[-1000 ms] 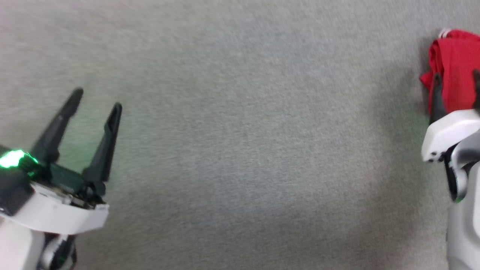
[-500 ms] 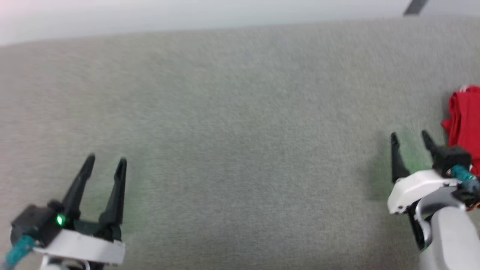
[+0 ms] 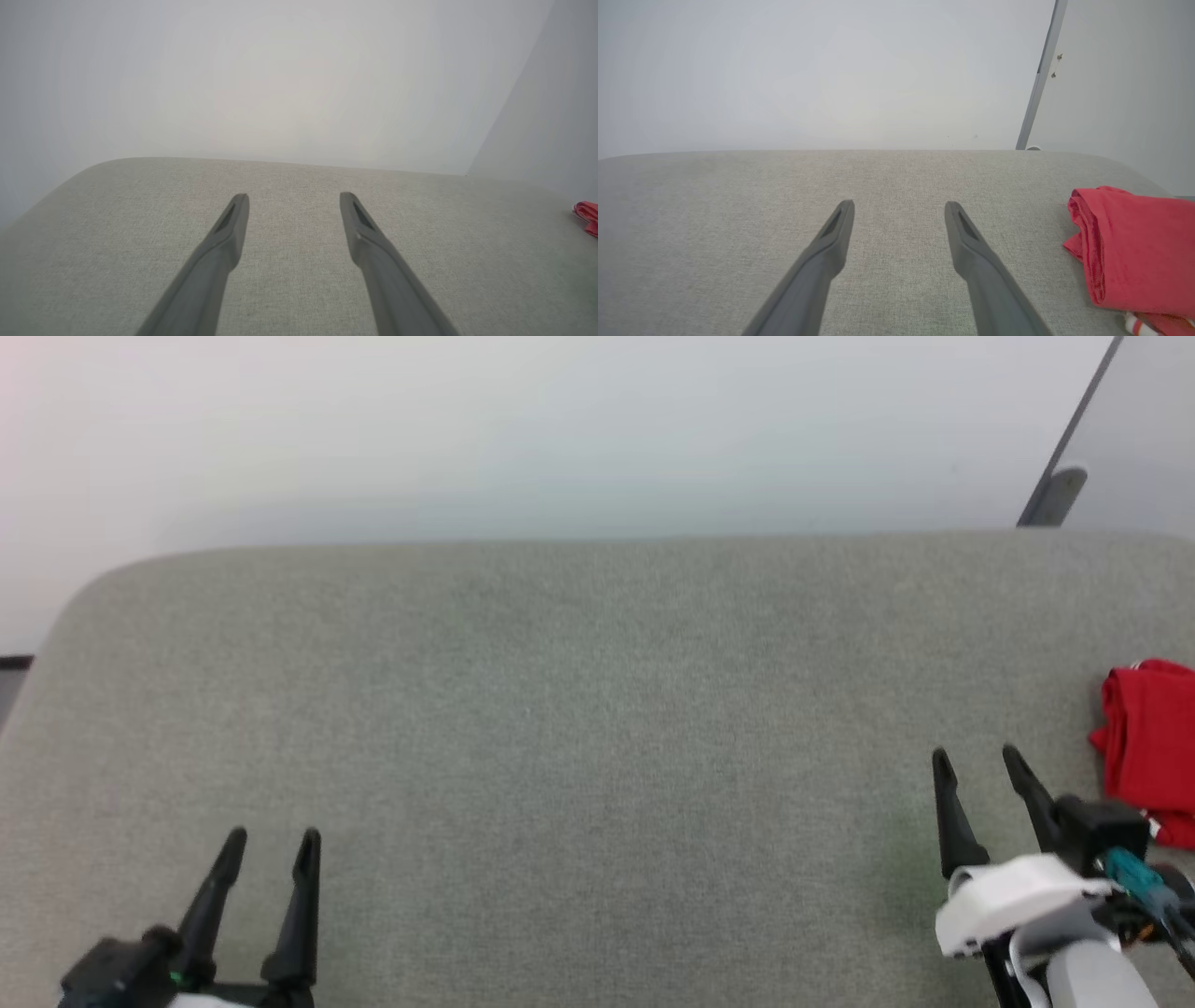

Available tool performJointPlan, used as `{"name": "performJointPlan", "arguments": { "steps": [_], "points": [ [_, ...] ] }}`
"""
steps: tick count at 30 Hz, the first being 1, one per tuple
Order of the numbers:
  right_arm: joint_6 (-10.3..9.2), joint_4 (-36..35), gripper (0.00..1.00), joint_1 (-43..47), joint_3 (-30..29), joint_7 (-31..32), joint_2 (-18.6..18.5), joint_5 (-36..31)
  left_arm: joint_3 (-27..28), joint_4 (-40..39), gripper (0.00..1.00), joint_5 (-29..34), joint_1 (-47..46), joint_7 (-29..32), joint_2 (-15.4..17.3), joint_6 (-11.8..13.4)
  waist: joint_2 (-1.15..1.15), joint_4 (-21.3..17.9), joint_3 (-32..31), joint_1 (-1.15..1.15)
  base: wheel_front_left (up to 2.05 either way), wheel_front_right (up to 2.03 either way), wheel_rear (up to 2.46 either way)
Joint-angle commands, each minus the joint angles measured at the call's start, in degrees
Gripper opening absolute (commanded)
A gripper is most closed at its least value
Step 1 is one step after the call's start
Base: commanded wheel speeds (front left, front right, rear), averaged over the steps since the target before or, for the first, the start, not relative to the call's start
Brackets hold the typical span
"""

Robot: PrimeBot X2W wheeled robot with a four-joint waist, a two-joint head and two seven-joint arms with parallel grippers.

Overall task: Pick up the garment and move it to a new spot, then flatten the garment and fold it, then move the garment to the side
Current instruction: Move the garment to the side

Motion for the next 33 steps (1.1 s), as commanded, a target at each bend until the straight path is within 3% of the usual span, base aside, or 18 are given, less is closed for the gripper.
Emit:
{"name": "performJointPlan", "arguments": {
  "steps": [1,23,33],
  "points": [
    [-0.12,-1.01,1.00,1.96,0.10,-0.47,-0.64,1.21,0.33,-0.22,1.00,0.48,1.30,0.05,-0.49,0.13,0.00,0.67,-2.46,0.00,0.00,0.00,0.00],
    [-0.12,-21.80,1.00,17.98,-1.39,3.33,-0.72,5.29,3.23,-4.29,1.00,1.62,9.08,0.05,-2.38,0.13,0.00,1.75,-4.39,0.00,0.00,0.00,0.00],
    [-0.12,-25.70,1.00,20.34,-2.17,4.28,0.01,4.91,3.63,-4.73,1.00,1.50,8.84,0.05,-2.48,0.13,0.00,1.41,-4.06,0.00,0.00,0.00,0.00]
  ]
}}
